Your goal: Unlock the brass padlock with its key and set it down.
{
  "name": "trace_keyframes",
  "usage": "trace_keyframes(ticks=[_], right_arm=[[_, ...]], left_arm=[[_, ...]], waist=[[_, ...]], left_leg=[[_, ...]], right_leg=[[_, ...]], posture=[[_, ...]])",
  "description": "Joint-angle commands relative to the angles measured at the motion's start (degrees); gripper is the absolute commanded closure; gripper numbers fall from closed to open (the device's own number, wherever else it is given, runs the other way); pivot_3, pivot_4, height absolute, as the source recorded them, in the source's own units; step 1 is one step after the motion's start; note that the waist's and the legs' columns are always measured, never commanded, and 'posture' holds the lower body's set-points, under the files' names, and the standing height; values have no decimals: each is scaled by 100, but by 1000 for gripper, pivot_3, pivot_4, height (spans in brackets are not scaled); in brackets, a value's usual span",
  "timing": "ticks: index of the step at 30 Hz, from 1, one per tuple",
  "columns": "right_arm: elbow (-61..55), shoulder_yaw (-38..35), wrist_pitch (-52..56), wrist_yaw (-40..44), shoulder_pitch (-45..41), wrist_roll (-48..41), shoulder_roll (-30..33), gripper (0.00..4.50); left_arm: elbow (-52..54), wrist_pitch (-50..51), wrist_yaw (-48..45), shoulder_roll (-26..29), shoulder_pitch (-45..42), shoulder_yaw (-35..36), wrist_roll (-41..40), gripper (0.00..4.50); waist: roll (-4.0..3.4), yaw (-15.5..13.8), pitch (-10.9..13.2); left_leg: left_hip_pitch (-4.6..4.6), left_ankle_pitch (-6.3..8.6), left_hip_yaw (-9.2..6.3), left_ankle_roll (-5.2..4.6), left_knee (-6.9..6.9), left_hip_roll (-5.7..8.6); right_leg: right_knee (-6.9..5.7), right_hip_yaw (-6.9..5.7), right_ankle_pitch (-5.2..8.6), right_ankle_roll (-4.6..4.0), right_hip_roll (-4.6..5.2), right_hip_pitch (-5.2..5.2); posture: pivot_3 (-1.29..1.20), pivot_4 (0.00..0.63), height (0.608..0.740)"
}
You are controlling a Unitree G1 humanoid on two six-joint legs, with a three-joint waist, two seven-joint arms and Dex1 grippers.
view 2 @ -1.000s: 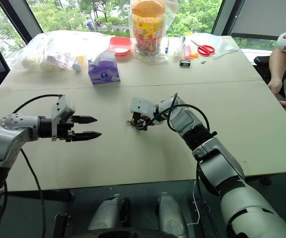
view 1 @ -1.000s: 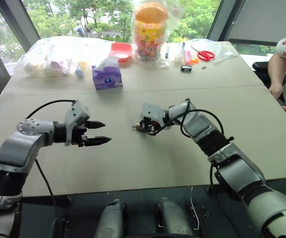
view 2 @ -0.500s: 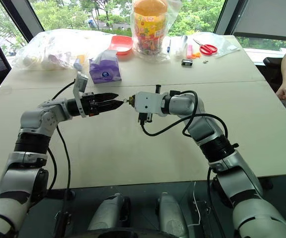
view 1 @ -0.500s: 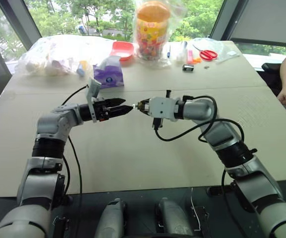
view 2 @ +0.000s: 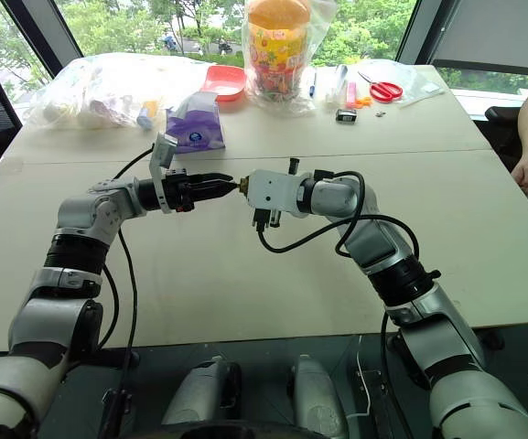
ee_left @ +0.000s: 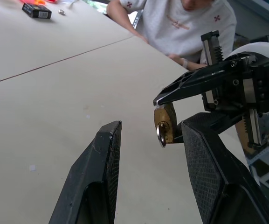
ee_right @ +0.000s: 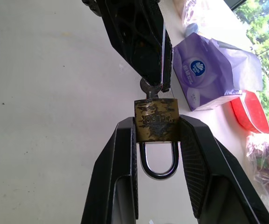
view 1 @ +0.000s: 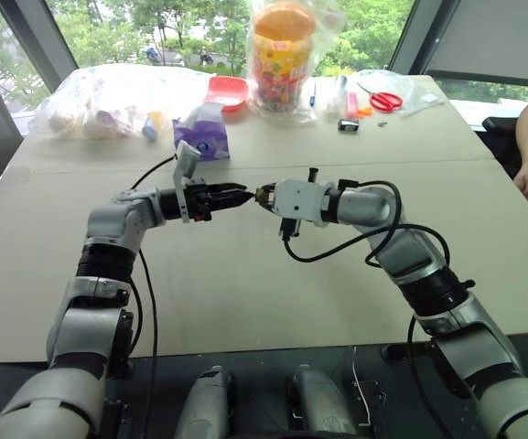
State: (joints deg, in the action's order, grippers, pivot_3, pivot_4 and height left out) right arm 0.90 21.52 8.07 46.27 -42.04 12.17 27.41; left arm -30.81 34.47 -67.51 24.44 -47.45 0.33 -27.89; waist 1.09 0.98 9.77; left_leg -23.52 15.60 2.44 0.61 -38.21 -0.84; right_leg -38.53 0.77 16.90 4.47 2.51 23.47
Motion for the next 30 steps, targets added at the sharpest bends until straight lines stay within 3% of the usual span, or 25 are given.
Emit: trace_keyframes(ticks=[1, 5, 12, 26, 30], right_arm=[[-272, -164, -11, -76, -40, -20, -43, 3824], [-288, -154, 9, -100, -46, -22, -72, 3824], [-347, -119, 49, -66, -34, -31, -97, 3824], [-479, -103, 185, 113, 82, -71, -102, 3824], [-507, -97, 200, 115, 96, -42, -93, 3824]], left_arm=[[63, -50, -87, -1, -139, 56, 9, 2965], [143, -71, -142, 8, -53, -26, 98, 4439], [178, -253, -129, -20, -23, -5, 213, 4439], [612, -3124, -77, 69, 279, -819, 1710, 4439], [634, -2575, -112, 106, 279, -806, 1600, 4439]], waist=[[0, 4, 0], [0, 0, 0], [0, -1, 0], [0, -14, 0], [0, -14, 0]], left_leg=[[0, 0, 0, 0, 0, 0], [0, 0, 0, 0, 0, 0], [0, 0, 0, 0, 0, 0], [0, 0, 0, 0, 0, 0], [0, 0, 1, -1, 0, 0]], right_leg=[[0, 0, 0, 0, 0, 0], [0, 0, 0, 0, 0, 0], [0, 0, 0, 0, 0, -1], [1, 0, 0, 0, 0, 0], [1, 0, 0, 0, 0, -1]], posture=[[0, 150, 740], [0, 150, 740], [0, 150, 740], [0, 150, 740], [0, 150, 740]])
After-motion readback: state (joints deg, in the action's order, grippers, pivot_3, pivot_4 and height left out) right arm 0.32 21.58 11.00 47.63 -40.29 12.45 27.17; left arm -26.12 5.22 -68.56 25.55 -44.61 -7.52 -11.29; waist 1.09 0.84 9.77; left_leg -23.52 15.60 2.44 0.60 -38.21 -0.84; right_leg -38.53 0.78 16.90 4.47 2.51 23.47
